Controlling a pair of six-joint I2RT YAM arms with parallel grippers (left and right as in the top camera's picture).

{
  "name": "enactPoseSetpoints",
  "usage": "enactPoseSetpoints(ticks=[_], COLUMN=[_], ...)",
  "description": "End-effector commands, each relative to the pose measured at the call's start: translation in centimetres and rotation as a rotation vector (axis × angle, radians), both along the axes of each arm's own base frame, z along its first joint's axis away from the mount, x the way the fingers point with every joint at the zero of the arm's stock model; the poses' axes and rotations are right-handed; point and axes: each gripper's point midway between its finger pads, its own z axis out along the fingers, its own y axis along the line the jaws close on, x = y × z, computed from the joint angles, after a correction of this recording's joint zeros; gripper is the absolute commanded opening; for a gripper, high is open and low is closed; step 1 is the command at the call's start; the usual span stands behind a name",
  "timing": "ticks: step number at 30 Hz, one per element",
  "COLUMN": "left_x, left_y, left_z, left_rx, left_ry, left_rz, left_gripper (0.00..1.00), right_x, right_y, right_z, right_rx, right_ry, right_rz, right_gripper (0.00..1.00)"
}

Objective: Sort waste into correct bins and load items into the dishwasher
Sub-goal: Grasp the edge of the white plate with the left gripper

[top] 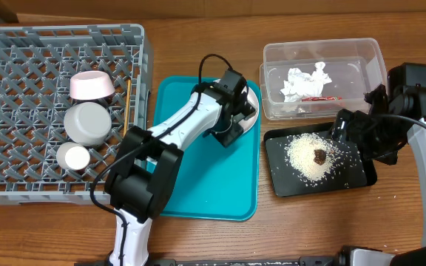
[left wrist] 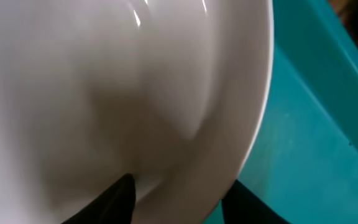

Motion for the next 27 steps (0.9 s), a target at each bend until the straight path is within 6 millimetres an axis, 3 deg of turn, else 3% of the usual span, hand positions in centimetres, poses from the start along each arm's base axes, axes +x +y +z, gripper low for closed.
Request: enactPoseSetpoints(ticks=[1,5,7,11,18,23,27], left_x=[0.5,1.5,1.5,1.5,1.7,2.7,4.0], left_y=[2.6,4.6,4.6,4.6,4.5,3.8,3.1], left_z=[-1.1,-0.9,-0.9,-0.9,0.3,4.3,10.3], left_rx=[0.159,0.268,0.264,0.263,0.245,0.195,0.104], left_ry=[-0.032,-0.093,-0.092,-0.092,-0.103,-0.151,-0.256], left_rz=[0.006,0.07,0.099,0.104,0.213,0.275,0.313], left_gripper=[0.41,0.15,0.09,0.04,0.04,0.04,0.04], right_x=[0.3,0.3,0.3,0.3,0.3,0.3,0.2], right_y=[-0.1,-0.1,-0.1,-0.1,-0.1,-0.1,-0.1], right_z=[0.6,0.6,0.6,0.6,0.6,0.6,0.5], right_rx=[-0.007,-0.007,-0.007,-0.008,-0.007,-0.007,-0.007], right_ry=[-0.026,-0.026,-0.026,-0.026,-0.025,-0.026,-0.024], right_rz=[0.004,0.004,0.004,0.004,0.004,0.004,0.004], right_gripper=[1.0,1.0,1.0,1.0,1.0,1.0,1.0])
